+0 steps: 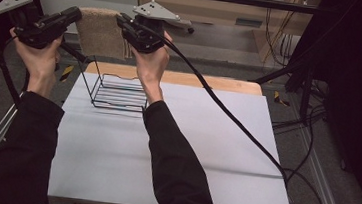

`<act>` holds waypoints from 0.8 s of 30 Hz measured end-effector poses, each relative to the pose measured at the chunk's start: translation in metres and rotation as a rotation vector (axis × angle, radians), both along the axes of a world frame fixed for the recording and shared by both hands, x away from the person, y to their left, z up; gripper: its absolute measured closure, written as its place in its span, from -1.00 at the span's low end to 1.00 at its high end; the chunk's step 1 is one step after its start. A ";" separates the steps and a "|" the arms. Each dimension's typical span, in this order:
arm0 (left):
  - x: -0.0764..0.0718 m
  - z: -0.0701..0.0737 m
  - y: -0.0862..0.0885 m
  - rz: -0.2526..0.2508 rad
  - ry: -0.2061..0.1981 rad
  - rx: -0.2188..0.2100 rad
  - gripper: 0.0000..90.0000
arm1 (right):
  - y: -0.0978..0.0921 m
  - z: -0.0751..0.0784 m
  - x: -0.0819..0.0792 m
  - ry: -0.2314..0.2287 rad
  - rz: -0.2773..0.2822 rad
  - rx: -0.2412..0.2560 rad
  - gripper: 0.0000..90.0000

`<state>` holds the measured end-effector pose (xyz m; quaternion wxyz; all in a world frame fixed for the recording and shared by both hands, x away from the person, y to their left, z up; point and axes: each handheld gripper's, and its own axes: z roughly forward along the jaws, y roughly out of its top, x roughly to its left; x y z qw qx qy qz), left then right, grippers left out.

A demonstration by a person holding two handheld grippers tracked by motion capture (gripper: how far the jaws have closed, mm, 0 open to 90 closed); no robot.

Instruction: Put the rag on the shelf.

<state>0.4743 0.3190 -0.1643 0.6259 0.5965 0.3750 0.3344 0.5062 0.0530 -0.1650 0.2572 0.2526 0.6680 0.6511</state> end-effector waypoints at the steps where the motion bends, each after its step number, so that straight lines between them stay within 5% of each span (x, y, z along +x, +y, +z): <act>1: 0.002 0.000 0.000 0.001 0.002 0.001 0.89 | 0.000 0.000 0.002 0.004 -0.001 0.001 0.86; 12: 0.018 0.007 -0.001 0.013 -0.009 -0.014 0.89 | 0.003 0.009 0.016 -0.001 -0.030 -0.010 0.86; 24: 0.041 -0.003 -0.001 0.016 0.013 -0.003 0.89 | 0.006 0.005 0.033 0.012 -0.053 -0.024 0.85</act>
